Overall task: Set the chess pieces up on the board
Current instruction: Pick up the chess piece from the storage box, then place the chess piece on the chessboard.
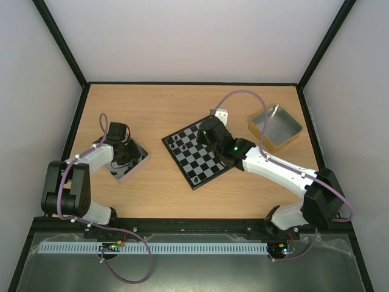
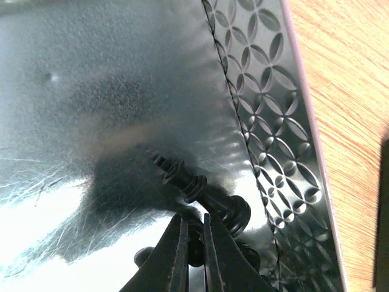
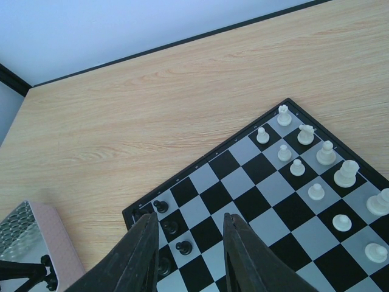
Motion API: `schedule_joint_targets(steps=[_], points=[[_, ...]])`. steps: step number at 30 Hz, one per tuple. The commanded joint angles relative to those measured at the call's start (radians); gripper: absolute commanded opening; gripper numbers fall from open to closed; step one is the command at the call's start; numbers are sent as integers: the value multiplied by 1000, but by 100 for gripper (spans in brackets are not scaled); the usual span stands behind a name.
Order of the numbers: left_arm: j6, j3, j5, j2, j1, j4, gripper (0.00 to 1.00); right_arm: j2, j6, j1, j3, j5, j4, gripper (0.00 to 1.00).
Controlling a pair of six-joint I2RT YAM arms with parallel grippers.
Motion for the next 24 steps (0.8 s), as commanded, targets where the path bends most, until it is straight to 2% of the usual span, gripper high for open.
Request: schedule_joint_targets(steps=[1,6,11,16,24], points=[[18,37,-44,-42,-11,-71,2,-8,11,-6,-14,34,19,29],[35,85,-86,-93,-36,-134,2,-33,16,-6,-30,58,29,29],[67,167,-109,-105,-117,-208,2,-80,44,-6,-67,118,45,29],[98,274,-109,-84,-254,-266,2,-144,85,-7,-114,200,57,29],[128,389,-108,38,-484,-298,3,-257,152,-6,-194,336,60,30]])
